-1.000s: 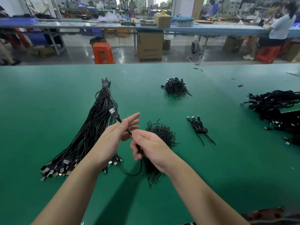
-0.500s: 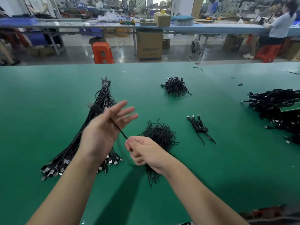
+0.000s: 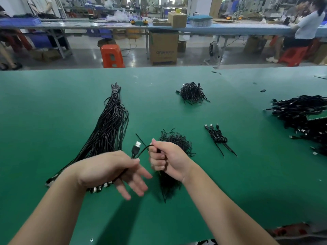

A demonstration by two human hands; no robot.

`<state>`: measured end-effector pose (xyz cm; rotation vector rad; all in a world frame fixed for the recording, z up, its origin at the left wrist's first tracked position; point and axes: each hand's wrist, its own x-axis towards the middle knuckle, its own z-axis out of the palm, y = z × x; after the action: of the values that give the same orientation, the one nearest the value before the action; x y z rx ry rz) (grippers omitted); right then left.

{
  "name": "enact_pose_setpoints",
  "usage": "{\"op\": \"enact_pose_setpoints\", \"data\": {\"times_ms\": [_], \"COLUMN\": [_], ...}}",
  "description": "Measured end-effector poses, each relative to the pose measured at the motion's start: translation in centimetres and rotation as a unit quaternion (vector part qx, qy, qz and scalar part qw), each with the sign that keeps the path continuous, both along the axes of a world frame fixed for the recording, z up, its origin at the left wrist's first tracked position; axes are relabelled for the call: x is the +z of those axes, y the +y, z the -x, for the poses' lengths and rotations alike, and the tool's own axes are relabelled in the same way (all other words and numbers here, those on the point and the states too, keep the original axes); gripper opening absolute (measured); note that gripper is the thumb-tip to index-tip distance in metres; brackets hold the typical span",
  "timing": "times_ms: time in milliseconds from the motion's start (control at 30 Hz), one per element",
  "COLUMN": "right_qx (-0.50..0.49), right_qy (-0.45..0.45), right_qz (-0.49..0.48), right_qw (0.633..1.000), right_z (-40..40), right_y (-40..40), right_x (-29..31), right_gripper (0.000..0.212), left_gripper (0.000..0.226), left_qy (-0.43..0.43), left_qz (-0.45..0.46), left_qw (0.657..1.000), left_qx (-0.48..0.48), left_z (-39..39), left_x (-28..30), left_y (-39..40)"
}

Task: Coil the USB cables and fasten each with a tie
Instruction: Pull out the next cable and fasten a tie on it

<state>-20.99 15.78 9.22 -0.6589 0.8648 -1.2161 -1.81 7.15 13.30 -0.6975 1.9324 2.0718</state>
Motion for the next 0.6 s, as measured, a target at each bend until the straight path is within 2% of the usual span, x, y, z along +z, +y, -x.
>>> {"op": "enact_pose_setpoints", "data": {"times_ms": [100, 133, 200, 300, 367, 433, 500, 600], "right_qx": [-0.004, -0.005, -0.011, -0.016, -0.006, 0.008, 0.018, 0.022], "right_qy": [0.036, 0.045, 0.048, 0.052, 0.073, 0.078, 0.071, 0.073], "right_qz": [0.032, 0.04, 0.05, 0.054, 0.055, 0.055, 0.053, 0.046], "right_qw": [0.999, 0.998, 0.998, 0.997, 0.996, 0.995, 0.996, 0.996], "right_z": [-0.3, -0.6, -1.0, -1.2, -1.6, -2.4, -3.2, -3.6], "right_y": [-0.2, -0.2, -0.4, -0.5, -0.5, -0.5, -0.7, -0.9], "right_x": [0.4, 0.5, 0.5, 0.4, 0.1, -0.2, -0.6, -1.2], "right_gripper": [0.037, 0.037, 0.036, 0.036, 0.035, 0.034, 0.035, 0.036], "left_gripper": [0.037, 0.036, 0.037, 0.037, 0.037, 0.042, 0.049, 0.054], "left_qy": [-0.081, -0.08, -0.038, 0.075, 0.148, 0.204, 0.249, 0.304], "left_qz": [0.161, 0.204, 0.228, 0.174, 0.109, 0.033, -0.051, -0.17], "left_qw": [0.98, 0.97, 0.96, 0.953, 0.93, 0.889, 0.833, 0.75], "left_qx": [0.081, 0.106, 0.157, 0.236, 0.319, 0.407, 0.491, 0.562], "left_z": [0.7, 1.0, 1.4, 1.7, 2.4, 3.3, 4.3, 4.9], "left_x": [-1.7, -2.1, -2.5, -2.8, -2.9, -2.8, -2.3, -1.0], "left_y": [0.4, 0.4, 0.5, 0.5, 0.7, 0.9, 0.7, 0.3]}}
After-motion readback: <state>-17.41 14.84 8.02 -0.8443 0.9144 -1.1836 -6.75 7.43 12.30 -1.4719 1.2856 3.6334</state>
